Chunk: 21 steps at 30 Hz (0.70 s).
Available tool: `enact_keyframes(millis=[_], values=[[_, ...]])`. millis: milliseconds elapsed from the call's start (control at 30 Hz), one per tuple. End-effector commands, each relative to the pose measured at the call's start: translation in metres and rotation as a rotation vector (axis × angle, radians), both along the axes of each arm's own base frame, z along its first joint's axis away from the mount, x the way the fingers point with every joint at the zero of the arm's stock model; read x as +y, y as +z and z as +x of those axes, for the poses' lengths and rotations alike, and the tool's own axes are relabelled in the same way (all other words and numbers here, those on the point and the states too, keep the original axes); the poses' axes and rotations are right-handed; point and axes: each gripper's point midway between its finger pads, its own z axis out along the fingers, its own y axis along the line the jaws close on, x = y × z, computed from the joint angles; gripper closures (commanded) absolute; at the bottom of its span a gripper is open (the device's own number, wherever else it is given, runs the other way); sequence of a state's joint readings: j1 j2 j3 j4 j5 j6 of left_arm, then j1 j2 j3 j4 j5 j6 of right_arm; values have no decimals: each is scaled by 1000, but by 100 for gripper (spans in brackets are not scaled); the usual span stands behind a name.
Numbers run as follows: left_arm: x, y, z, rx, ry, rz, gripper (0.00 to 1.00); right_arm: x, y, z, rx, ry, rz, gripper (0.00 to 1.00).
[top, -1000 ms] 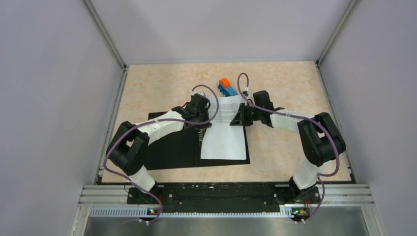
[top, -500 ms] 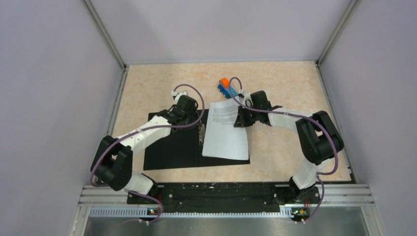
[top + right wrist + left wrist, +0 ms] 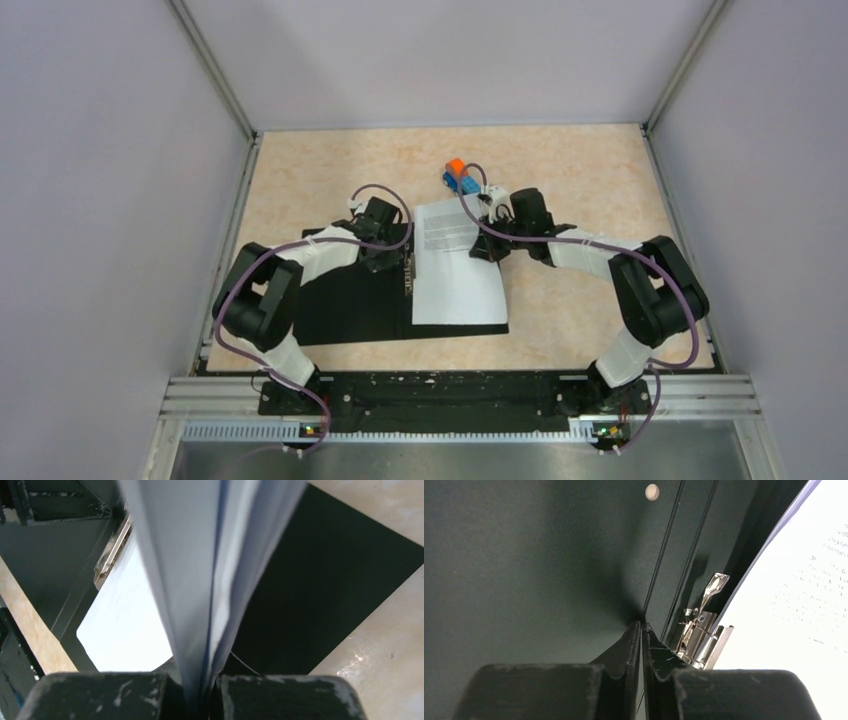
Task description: Put the files into the folder
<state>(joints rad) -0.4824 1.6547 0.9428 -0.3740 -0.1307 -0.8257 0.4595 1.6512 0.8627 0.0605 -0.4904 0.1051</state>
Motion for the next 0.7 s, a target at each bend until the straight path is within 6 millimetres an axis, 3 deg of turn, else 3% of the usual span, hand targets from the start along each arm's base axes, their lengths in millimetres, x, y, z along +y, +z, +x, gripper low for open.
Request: enact_keyframes(millis=[0,667], values=[[-8,-6,7,7,14,-25,91,17,20,0,-69,56,84,100],[-7,-12,8,22,18,-10,96,10,-8,-3,86,55,-46,100]])
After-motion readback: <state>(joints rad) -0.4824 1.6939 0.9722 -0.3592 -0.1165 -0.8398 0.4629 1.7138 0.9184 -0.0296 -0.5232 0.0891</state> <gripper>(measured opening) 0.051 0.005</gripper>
